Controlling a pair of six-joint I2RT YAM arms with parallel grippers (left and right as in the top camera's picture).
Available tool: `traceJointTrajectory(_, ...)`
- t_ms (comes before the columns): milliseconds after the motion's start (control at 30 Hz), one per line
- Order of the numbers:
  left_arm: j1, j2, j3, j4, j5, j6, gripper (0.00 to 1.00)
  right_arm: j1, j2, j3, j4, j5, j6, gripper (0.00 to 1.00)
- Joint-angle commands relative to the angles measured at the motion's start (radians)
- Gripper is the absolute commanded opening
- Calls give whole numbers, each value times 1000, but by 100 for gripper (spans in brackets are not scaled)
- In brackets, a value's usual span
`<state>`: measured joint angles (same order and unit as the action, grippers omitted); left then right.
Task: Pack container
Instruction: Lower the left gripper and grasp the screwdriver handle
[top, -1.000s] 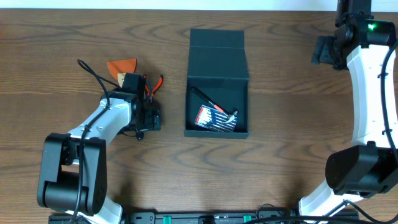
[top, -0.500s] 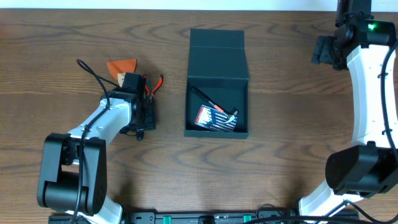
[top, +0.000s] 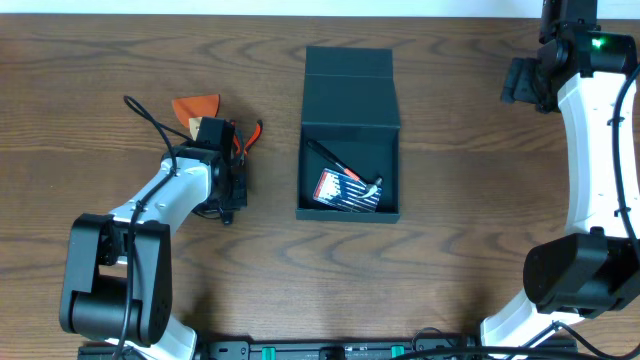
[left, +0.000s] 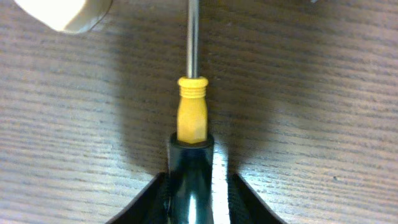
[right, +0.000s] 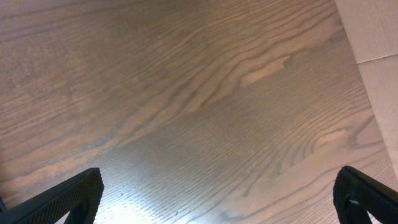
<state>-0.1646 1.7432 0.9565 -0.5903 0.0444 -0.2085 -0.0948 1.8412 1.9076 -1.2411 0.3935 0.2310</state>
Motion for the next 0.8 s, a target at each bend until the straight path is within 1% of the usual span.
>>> traceJointTrajectory(0,5,2,-4,-7,-13,5,14,-2,-5,14,-1,13,8,99)
traceJointTrajectory(133,5,2,-4,-11,-13,5,11,-2,-5,14,-1,13,8,99)
traceJointTrajectory(167,5,2,-4,-11,-14,5,7,-2,-5,14,-1,13,8,99)
traceJointTrajectory(200,5,2,-4,-11,-14,5,6,-2,-5,14,-1,13,8,99)
traceJointTrajectory(533,5,-1,-3,-14,-14,5,6,-2,-5,14,-1,13,8,99)
traceJointTrajectory(767,5,-51,-2,-37,-15,5,6,-2,-5,14,-1,13,8,99)
